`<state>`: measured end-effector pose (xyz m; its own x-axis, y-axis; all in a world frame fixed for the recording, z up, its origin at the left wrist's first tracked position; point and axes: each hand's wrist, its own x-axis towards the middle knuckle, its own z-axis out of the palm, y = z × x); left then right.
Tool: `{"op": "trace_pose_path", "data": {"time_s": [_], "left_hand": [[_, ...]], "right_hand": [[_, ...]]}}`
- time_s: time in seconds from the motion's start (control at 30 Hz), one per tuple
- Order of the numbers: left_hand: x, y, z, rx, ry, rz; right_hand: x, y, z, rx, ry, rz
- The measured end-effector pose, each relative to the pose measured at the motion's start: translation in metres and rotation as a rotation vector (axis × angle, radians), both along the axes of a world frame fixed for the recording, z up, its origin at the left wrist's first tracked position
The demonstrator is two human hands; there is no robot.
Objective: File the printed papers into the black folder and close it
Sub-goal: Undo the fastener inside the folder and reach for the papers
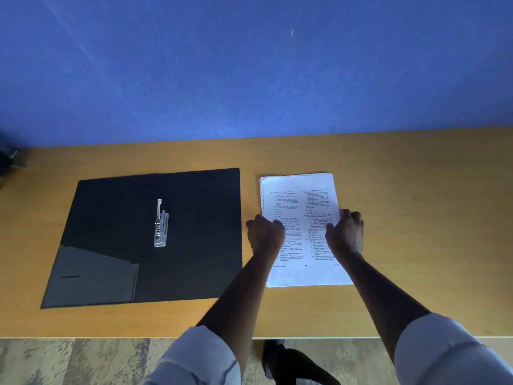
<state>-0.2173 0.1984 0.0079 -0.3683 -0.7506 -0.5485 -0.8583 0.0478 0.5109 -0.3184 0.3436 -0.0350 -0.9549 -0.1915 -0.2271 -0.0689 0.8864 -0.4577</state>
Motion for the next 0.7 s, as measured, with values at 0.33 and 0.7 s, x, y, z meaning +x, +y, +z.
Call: {"op": "trace_pose_path", "data": {"time_s": [0.33,0.7], "left_hand": [[-0.006,-0.006,-0.001,0.122,0.085,0.162],[-0.014,-0.002,0.000,0.220,0.132,0.197]], "right_hand": [[-0.002,-0.002,-0.002,0.005,-0.004,0.004],[-0.002,-0.001,-0.003,0.016,0.004,0.028]]}}
